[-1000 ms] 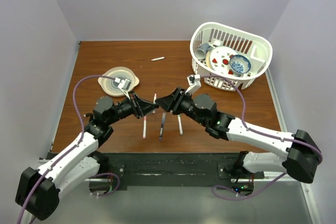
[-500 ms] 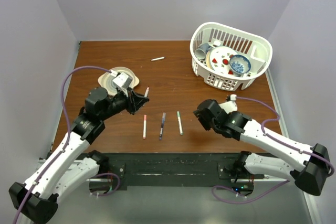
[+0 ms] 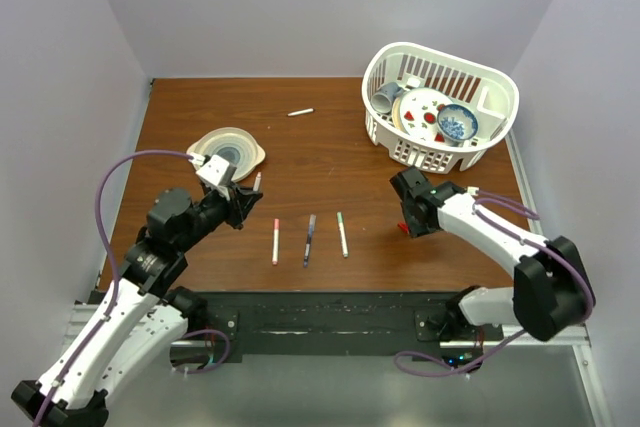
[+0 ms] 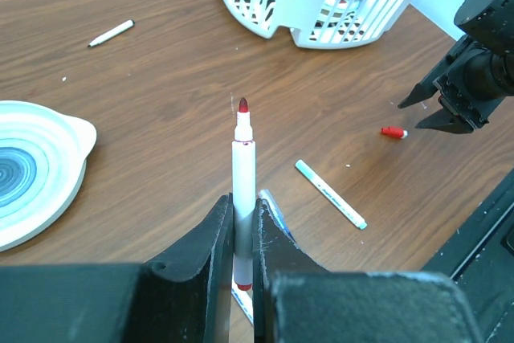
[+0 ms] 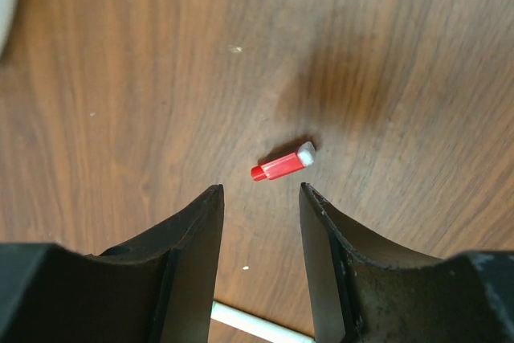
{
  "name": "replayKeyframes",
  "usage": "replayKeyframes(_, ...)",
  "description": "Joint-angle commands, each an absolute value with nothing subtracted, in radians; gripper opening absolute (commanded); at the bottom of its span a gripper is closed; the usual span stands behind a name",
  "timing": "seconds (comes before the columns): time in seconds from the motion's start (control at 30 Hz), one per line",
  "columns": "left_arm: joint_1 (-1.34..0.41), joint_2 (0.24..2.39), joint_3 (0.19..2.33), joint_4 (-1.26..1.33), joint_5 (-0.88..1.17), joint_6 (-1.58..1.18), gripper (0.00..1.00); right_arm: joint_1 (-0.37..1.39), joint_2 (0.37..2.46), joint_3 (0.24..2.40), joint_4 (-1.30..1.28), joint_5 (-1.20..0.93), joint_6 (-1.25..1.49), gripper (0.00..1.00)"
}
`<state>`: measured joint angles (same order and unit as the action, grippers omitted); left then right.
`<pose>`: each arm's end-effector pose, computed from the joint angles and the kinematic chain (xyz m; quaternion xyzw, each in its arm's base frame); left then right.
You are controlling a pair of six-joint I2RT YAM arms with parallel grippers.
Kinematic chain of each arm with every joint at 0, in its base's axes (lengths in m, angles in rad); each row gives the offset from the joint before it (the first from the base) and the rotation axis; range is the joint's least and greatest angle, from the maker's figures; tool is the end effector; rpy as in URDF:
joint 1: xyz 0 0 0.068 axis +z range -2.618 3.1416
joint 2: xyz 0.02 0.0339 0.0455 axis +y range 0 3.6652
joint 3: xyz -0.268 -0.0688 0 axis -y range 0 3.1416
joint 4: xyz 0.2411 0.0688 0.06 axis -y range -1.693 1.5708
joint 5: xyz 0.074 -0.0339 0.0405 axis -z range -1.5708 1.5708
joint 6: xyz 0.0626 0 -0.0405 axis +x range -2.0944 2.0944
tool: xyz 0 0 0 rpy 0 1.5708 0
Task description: Insert the pens into the pen caps
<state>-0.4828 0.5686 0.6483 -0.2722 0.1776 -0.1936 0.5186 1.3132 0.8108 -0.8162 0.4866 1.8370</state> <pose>0.1391 -0.0854 0.3109 0.1666 0.7526 -0.2747 0.5748 0.2092 0.0857 0.1839 0.6137 0.7426 0.0212 0.2675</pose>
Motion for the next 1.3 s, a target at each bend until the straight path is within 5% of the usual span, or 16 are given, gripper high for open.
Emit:
replayKeyframes(0.0, -0.483, 0.575, 0.652, -0.267, 0.146, -0.169, 0.0, 0.506, 1.347, 0.847, -0.861, 0.442, 1.951, 0.48)
replayKeyframes(0.3, -0.483, 0.571, 0.649, -0.27, 0.14, -0.176, 0.0, 0.442, 1.427, 0.825, -0.824, 0.355, 2.033, 0.56)
replayKeyframes(0.8, -0.483, 0.577, 0.652, -0.275, 0.137, -0.173, 0.0, 0.365, 1.526, 0.802, -0.736, 0.158, 2.088, 0.54)
replayKeyframes(1.27, -0.485, 0.578, 0.657, -0.287, 0.117, -0.17, 0.0, 0.362, 1.537, 0.808, -0.821, 0.235, 2.082, 0.47)
